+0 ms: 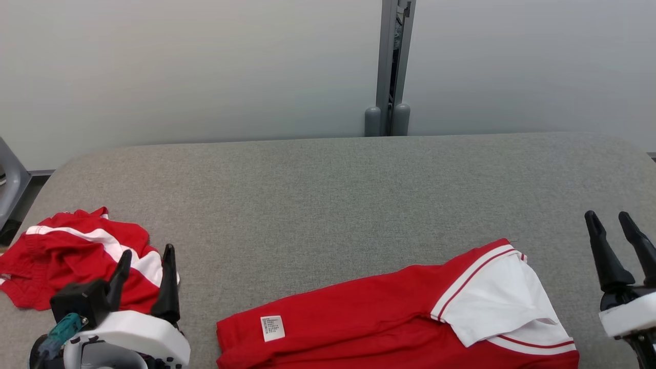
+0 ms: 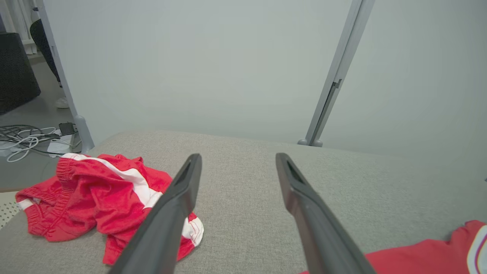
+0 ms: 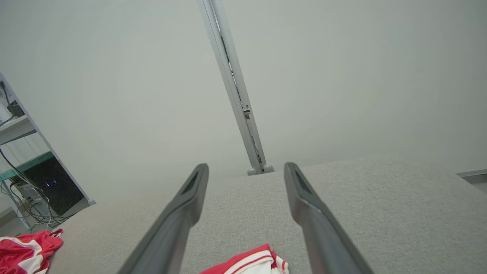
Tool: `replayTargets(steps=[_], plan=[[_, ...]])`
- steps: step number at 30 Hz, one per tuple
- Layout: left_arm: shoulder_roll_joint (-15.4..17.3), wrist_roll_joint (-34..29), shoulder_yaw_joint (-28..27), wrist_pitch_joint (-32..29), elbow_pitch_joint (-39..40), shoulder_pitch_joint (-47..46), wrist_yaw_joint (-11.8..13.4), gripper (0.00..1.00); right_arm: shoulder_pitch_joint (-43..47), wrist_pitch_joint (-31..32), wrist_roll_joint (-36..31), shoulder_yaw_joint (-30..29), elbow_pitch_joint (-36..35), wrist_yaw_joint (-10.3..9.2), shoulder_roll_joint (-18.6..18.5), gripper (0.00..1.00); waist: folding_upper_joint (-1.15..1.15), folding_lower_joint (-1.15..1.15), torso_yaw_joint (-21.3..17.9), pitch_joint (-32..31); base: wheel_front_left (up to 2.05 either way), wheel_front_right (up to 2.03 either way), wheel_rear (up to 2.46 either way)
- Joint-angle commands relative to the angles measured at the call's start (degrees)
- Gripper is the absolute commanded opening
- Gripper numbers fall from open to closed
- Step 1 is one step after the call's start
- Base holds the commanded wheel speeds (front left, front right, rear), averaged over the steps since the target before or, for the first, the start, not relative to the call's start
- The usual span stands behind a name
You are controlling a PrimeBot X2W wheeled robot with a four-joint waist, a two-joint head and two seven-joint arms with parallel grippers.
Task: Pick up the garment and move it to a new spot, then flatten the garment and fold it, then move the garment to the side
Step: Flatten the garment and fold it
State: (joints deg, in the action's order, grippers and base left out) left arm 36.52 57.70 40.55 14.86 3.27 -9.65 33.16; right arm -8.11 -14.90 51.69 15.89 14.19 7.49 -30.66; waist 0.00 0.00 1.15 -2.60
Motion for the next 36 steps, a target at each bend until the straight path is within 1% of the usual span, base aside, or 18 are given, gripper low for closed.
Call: replayTargets(steps=[1,4,7,10,13,16,17,19,23,24,27,29,31,36], plan=[[-1.21,-2.19,-2.27,0.37,0.48,1.15,-0.70,1.00,2.00,-0.35,-3.30,-2.76,-1.49,0.01,1.97,1.00,0.00,0.00,0.09,0.05,0.00,0.00,0.00],[-4.32,-7.17,-6.62,0.34,0.63,4.47,-2.47,1.00,6.42,-0.33,-9.69,-7.59,-3.97,0.01,6.50,1.00,0.00,0.00,0.30,0.14,0.00,0.00,0.00],[-7.66,-11.40,-10.64,0.29,0.19,7.65,-4.75,1.00,9.50,-0.33,-13.84,-10.70,-5.86,0.01,10.01,1.00,0.00,0.00,0.42,0.24,0.00,0.00,0.00],[-10.80,-15.06,-13.76,0.29,-0.52,10.57,-7.21,1.00,11.56,0.50,-16.09,-12.47,-6.88,0.01,12.25,1.00,0.00,0.00,0.41,0.35,0.00,0.00,0.00],[-13.49,-17.63,-16.20,0.27,-1.83,12.39,-9.77,1.00,12.24,1.40,-17.68,-13.55,-7.49,0.01,13.42,1.00,0.00,0.00,0.24,0.46,0.00,0.00,0.00],[-15.69,-19.50,-17.98,0.27,-3.10,13.22,-12.11,1.00,12.55,2.48,-18.99,-14.39,-7.82,0.01,13.99,1.00,0.00,0.00,0.15,0.69,0.00,0.00,0.00],[-15.69,-19.50,-17.98,0.27,-3.10,13.22,-12.11,1.00,12.55,2.48,-18.99,-14.39,-7.82,0.01,13.99,1.00,0.00,0.00,0.15,0.69,0.00,0.00,0.00],[-16.94,-20.67,-18.88,0.27,-3.96,13.29,-13.54,1.00,12.65,3.17,-19.64,-14.73,-7.53,0.01,14.19,1.00,0.00,0.00,0.26,0.87,0.00,0.00,0.00],[-18.39,-22.60,-20.35,0.27,-5.47,12.77,-15.70,1.00,12.14,4.33,-20.45,-14.50,-7.28,0.01,14.79,1.00,0.00,0.00,0.30,1.06,0.00,0.00,0.00],[-18.69,-23.67,-20.50,0.27,-5.99,12.30,-16.68,1.00,11.43,5.02,-20.62,-14.12,-6.89,0.01,15.04,1.00,0.00,0.00,0.25,1.15,0.00,0.00,0.00],[-19.26,-24.91,-20.88,0.27,-6.60,11.71,-17.52,1.00,9.75,6.50,-20.85,-13.05,-5.39,0.01,14.38,1.00,0.00,0.00,0.11,1.28,0.00,0.00,0.00],[-19.61,-25.53,-20.98,0.27,-6.96,11.47,-17.98,1.00,8.20,7.95,-21.31,-12.21,-3.51,0.01,13.84,1.00,0.00,0.00,0.01,1.39,0.00,0.00,0.00],[-19.87,-25.99,-21.04,0.27,-7.31,11.16,-18.47,1.00,6.30,9.96,-20.40,-11.40,-0.81,0.01,13.65,1.00,0.00,0.00,-0.01,1.52,0.00,0.00,0.00],[-19.99,-26.63,-20.57,0.27,-8.26,10.25,-19.49,1.00,1.09,15.07,-17.99,-9.05,8.08,0.01,12.56,1.00,0.00,0.00,0.98,2.12,0.00,0.00,0.00]])
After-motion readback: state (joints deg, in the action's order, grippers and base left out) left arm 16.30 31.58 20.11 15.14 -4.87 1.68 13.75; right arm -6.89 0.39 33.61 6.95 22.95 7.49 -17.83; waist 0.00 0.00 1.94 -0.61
